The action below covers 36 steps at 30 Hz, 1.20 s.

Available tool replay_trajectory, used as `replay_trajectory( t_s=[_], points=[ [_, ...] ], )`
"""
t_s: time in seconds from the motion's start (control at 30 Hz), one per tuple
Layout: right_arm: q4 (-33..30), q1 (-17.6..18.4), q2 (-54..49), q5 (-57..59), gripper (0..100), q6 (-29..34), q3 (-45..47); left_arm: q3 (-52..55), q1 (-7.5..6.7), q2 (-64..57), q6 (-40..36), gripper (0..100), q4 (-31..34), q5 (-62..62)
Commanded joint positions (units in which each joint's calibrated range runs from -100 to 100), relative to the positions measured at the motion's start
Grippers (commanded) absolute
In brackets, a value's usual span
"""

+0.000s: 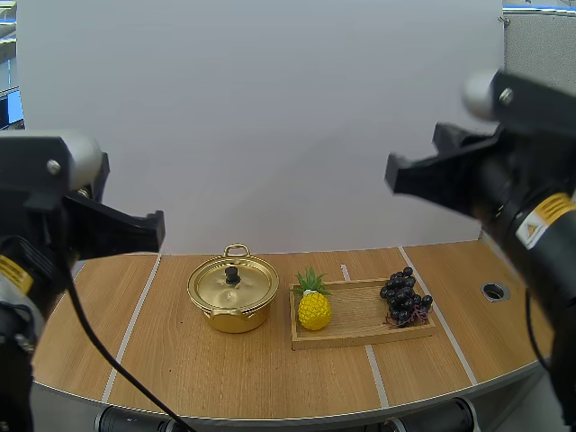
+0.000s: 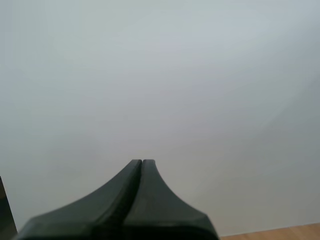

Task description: Open the pot, put the grape inside, and close it

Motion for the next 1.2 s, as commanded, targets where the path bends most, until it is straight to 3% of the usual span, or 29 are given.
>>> replay_trajectory(
  t_s=[0.0,0.3,0.63,0.93,1.17],
  points=[
    [-1.0,0.09,0.0,4.29,0,-0.1,-6.29,-4.67,-0.26,0.0,-0.6,0,0.72,4.16],
    [-2.47,0.09,12.72,8.55,0,-0.1,-11.14,-11.78,-0.26,18.69,-0.6,0,0.32,5.9],
    [-3.09,0.09,27.36,28.72,0,-0.1,-18.23,-23.86,-0.26,41.7,0.93,0,0.32,14.63],
    [-3.71,0.09,31.99,41.95,0,-0.1,-18.23,-24.47,-0.26,52.25,8.29,0,-1.44,22.23],
    [-3.71,0.09,31.99,51.34,0,-0.1,-18.23,-24.47,-0.26,56.24,20.48,0,-12.04,30.9]
  ],
)
